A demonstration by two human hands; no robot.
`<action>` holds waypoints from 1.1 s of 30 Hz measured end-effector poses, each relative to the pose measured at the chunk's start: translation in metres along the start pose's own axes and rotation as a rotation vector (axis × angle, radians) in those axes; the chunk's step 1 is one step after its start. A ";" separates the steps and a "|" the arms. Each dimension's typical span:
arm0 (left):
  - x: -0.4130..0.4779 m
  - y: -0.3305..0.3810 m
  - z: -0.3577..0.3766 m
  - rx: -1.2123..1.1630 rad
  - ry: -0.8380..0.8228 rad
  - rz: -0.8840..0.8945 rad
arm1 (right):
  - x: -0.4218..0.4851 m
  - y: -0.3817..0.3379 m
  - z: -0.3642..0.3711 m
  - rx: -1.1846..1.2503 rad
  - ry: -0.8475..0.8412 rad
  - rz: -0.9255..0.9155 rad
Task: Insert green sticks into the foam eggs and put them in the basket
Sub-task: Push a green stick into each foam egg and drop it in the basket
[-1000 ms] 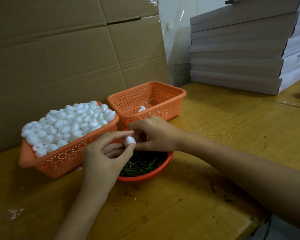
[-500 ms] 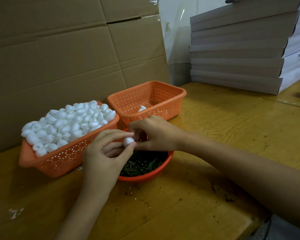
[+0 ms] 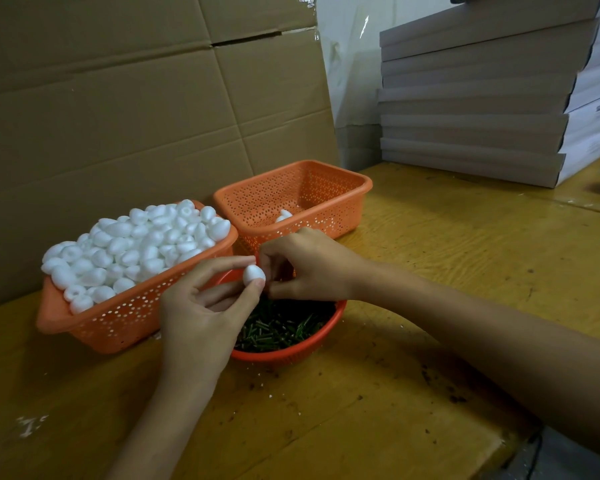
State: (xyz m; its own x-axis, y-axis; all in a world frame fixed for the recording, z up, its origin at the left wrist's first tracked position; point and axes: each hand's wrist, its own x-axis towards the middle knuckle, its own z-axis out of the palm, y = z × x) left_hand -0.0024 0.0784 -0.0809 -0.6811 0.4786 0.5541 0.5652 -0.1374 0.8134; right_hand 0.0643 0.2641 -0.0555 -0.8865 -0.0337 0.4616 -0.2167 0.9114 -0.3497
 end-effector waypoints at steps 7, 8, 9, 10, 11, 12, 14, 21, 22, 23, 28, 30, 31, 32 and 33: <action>0.001 -0.004 -0.004 -0.113 0.008 -0.016 | -0.002 0.001 0.000 0.038 0.065 0.008; 0.002 -0.004 -0.004 -0.130 0.010 -0.011 | -0.002 0.002 0.000 0.056 0.081 0.020; 0.002 -0.005 -0.005 -0.144 0.014 -0.005 | -0.001 0.002 -0.001 0.074 0.090 0.038; 0.002 -0.005 -0.004 -0.159 0.022 -0.001 | -0.001 0.002 -0.001 0.090 0.091 0.055; 0.002 -0.006 -0.004 -0.179 0.036 -0.001 | 0.000 0.003 -0.001 0.105 0.088 0.066; 0.002 -0.006 -0.003 -0.199 0.054 -0.005 | 0.000 0.003 -0.001 0.121 0.086 0.073; 0.001 -0.005 -0.001 -0.222 0.089 -0.012 | 0.001 0.004 0.000 0.170 0.085 0.093; 0.003 -0.008 -0.001 -0.253 0.129 -0.027 | 0.002 0.007 -0.004 0.357 0.074 0.138; 0.003 -0.009 -0.001 -0.261 0.133 -0.032 | 0.002 0.007 -0.005 0.408 0.076 0.158; 0.004 -0.009 -0.002 -0.273 0.136 -0.037 | 0.003 0.007 -0.005 0.464 0.078 0.176; 0.004 -0.008 -0.002 -0.316 0.152 -0.041 | 0.002 0.009 -0.007 0.699 0.096 0.227; 0.005 -0.008 -0.001 -0.322 0.159 -0.042 | 0.002 0.010 -0.009 0.763 0.087 0.225; 0.005 -0.008 -0.002 -0.327 0.163 -0.045 | 0.002 0.011 -0.010 0.785 0.086 0.220; 0.005 -0.008 -0.002 -0.332 0.167 -0.052 | 0.003 0.011 -0.011 0.803 0.087 0.214; 0.005 -0.008 -0.002 -0.337 0.171 -0.059 | 0.003 0.011 -0.011 0.818 0.087 0.208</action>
State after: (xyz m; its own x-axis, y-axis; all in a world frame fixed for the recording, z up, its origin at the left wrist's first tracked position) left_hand -0.0114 0.0800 -0.0843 -0.7918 0.3466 0.5030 0.3573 -0.4050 0.8416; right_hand 0.0642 0.2786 -0.0489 -0.9136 0.1640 0.3721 -0.3101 0.3112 -0.8984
